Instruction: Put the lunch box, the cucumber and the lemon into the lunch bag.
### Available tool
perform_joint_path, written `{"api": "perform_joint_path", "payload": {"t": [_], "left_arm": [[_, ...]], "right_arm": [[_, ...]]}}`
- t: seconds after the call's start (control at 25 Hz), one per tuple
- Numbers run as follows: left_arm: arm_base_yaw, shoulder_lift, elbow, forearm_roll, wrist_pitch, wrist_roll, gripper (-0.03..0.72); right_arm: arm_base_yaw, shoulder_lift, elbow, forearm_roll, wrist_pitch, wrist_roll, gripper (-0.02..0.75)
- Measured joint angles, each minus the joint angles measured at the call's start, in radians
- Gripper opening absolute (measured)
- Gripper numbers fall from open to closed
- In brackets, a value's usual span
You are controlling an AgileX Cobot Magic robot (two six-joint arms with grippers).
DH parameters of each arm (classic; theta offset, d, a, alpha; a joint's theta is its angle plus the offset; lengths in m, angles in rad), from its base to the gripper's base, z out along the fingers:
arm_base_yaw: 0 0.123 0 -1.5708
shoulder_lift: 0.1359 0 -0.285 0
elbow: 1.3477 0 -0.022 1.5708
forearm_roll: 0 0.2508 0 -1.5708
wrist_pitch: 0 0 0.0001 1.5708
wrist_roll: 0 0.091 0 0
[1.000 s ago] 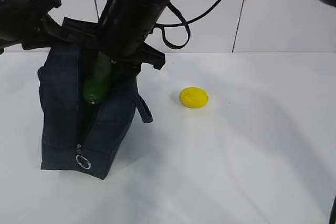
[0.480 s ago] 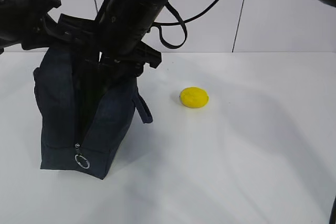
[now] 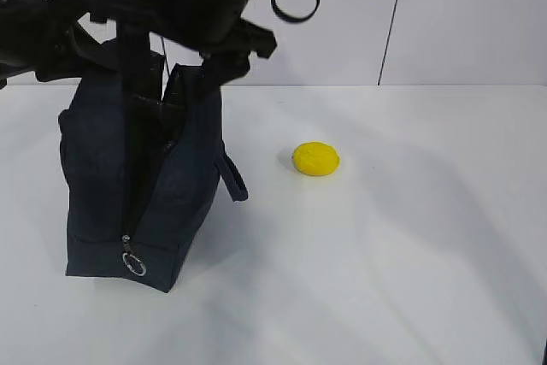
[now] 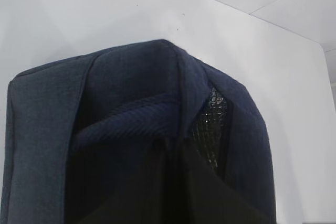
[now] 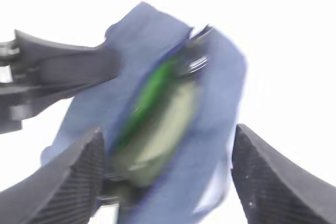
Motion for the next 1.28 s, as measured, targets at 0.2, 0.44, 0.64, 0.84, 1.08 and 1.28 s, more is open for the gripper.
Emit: {"api": "perform_joint_path", "payload": {"t": [0.2,0.44,0.64,0.84,1.08,1.28], "left_arm": [[0.000,0.000,0.000,0.000,0.000,0.000,0.008],[0.000,0.000,0.000,0.000,0.004,0.000,0.008],[0.000,0.000,0.000,0.000,0.006,0.000,0.008],[0.000,0.000,0.000,0.000,0.007,0.001,0.008],[0.000,0.000,0.000,0.004,0.007,0.001,0.008],[0.000,0.000,0.000,0.006,0.007,0.001,0.008]], "right_arm": [[0.000,-0.002,-0.155,-0.147,0.012,-0.091,0.582],[-0.017,-0.024,-0.174,-0.242,0.018,-0.185,0.581],[-0.039,-0.040,-0.174,-0.246,0.025,-0.236,0.581],[-0.042,-0.100,-0.066,-0.262,0.025,-0.272,0.581],[-0.042,-0.151,0.143,-0.325,0.025,-0.297,0.581],[-0.042,-0.172,0.237,-0.364,0.023,-0.304,0.581]]}}
